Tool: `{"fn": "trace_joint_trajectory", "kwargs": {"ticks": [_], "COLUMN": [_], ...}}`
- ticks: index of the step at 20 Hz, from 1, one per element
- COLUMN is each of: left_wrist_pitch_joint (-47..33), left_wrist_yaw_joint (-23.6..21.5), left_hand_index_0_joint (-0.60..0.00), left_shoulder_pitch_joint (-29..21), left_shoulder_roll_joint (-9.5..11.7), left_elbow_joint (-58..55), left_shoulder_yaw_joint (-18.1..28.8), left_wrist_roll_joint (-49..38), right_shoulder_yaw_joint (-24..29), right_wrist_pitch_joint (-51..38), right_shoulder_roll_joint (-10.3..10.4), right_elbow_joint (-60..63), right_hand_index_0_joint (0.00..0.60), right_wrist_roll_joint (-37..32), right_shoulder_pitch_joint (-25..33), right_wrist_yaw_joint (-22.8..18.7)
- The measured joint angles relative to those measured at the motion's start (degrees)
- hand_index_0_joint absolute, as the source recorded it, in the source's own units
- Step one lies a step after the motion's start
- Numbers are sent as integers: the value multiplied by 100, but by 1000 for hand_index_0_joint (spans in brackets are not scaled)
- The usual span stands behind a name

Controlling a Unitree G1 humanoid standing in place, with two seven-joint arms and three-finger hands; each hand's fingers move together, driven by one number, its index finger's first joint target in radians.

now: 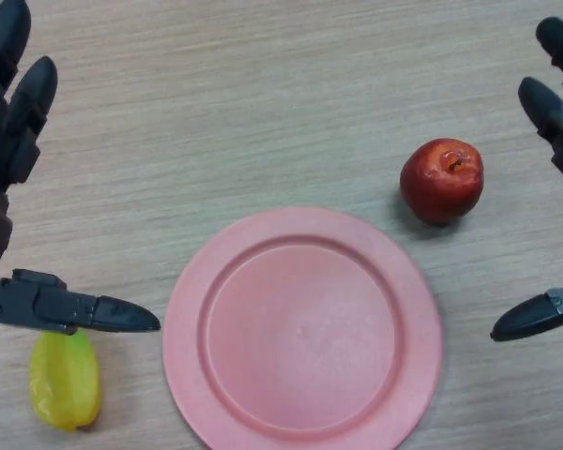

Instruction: Pick up the red apple and place it on the plate

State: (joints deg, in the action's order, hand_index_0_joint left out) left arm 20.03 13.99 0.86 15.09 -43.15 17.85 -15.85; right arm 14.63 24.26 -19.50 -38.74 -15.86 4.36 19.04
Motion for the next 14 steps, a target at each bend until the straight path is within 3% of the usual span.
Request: {"fn": "trace_joint_trajectory", "kwargs": {"ticks": [4,7,10,14], "left_wrist_pitch_joint": [-183,-222,-231,-328], "left_wrist_yaw_joint": [-2,8,9,8], "left_hand_index_0_joint": [0,0,0,0], "left_shoulder_pitch_joint": [45,155,133,151], "left_shoulder_roll_joint": [-12,-51,-89,-91], "left_elbow_joint": [98,80,46,253], "left_shoulder_yaw_joint": [-63,-499,-519,-479], "left_wrist_roll_joint": [118,394,396,603], "right_shoulder_yaw_joint": [-2,-78,-85,-448], "right_wrist_pitch_joint": [-26,-223,-224,-455], "right_shoulder_roll_joint": [4,60,68,-43], "right_elbow_joint": [176,323,419,1416], "right_hand_index_0_joint": [0,0,0,0], "right_wrist_roll_joint": [2,5,51,506], "right_shoulder_pitch_joint": [49,24,56,696], "right_wrist_yaw_joint": [-229,-370,-400,-412]}}
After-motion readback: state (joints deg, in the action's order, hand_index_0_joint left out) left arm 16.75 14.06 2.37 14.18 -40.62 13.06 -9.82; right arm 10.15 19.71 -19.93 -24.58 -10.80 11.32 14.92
